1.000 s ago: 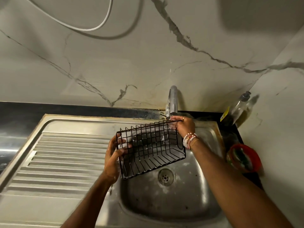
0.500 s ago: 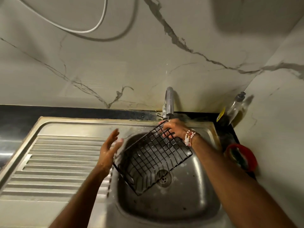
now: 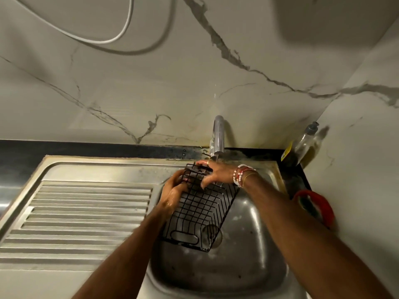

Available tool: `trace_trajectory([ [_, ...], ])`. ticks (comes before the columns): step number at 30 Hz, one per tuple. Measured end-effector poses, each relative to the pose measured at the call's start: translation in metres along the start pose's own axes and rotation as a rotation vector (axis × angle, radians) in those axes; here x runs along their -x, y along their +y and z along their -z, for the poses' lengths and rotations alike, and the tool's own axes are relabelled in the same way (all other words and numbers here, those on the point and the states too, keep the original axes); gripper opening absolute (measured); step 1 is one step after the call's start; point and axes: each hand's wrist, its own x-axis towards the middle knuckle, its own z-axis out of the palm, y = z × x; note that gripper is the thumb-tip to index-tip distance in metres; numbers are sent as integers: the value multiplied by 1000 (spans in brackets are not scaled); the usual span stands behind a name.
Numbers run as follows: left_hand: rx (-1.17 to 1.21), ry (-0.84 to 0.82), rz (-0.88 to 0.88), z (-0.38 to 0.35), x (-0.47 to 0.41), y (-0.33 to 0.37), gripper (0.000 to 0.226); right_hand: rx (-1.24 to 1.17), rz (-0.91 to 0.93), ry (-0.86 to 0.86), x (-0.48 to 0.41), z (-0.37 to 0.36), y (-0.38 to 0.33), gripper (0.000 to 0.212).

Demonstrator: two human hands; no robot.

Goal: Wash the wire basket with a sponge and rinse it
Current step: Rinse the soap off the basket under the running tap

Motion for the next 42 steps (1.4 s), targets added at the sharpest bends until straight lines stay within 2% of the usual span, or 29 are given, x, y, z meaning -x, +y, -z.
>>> trace_trajectory([
  [3, 39, 47, 18, -3, 3, -7, 40, 172, -71, 58, -2, -8, -2, 74],
  [6, 100, 86, 21, -16, 8, -11, 48, 328, -49, 181, -14, -22, -22, 46],
  [7, 120, 107, 24, -17, 8, -13, 55, 356, -36, 207, -15, -23, -25, 44],
  [10, 74, 117, 47, -12, 5, -17, 73, 276, -32, 150, -6, -16, -10, 64],
  [12, 27, 107, 63, -12, 6, -11, 80, 314, -46, 150, -3, -13, -3, 74],
  [15, 38, 52, 108, -23, 1, 3, 85, 476, 79, 302, -2, -20, -21, 71],
  [19, -43, 61, 149, -37, -21, -17, 83, 504, 239, 351, 5, -25, -33, 66],
  [23, -144, 120, 166, -43, -10, -7, 90, 495, 157, 348, 10, -11, -9, 59],
  [26, -120, 116, 178, -50, -4, -8, 97, 489, 74, 327, 5, -19, -13, 62],
  [29, -86, 141, 137, -52, -9, -25, 89, 479, 113, 312, 1, -28, -27, 70],
  [32, -120, 209, 141, -51, 6, -4, 92, 401, 124, 254, 5, -19, -24, 76],
  [37, -168, 290, 53, -46, 17, 5, 89, 389, -63, 297, 8, -7, -2, 72],
  [40, -248, 242, 47, -51, 14, 10, 98, 382, 39, 315, 8, -18, -23, 76],
  [42, -233, 267, 42, -52, 14, 10, 99, 351, 86, 284, 8, -20, -32, 76],
])
